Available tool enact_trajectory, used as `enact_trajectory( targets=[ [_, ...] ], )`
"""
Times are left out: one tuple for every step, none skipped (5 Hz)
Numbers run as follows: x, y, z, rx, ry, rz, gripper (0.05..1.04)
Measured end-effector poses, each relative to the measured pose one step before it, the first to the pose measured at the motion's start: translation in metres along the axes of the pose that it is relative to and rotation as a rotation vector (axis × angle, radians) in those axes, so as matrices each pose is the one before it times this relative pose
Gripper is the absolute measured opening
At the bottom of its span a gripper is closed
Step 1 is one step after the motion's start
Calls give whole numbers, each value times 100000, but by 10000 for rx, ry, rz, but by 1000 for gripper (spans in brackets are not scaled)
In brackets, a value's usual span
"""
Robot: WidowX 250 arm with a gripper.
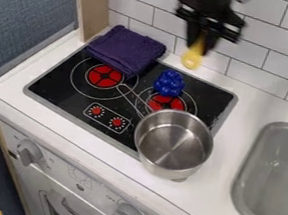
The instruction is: Moved the yellow pastry brush on top of violet cloth
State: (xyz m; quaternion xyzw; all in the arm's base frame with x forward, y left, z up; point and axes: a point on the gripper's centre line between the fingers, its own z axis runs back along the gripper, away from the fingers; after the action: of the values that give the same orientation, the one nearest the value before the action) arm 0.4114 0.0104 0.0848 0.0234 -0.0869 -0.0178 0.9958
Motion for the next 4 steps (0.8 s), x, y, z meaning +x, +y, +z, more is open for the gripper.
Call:
enact_trajectory(
  targets=[
    [-1127,5014,-136,155,369,826,311],
    [-1150,3985,-246,-164,352,223,306],
    [-526,1870,-1198,-374,274,-266,297],
    [482,483,-419,-24,-124,-582,296]
  ],
)
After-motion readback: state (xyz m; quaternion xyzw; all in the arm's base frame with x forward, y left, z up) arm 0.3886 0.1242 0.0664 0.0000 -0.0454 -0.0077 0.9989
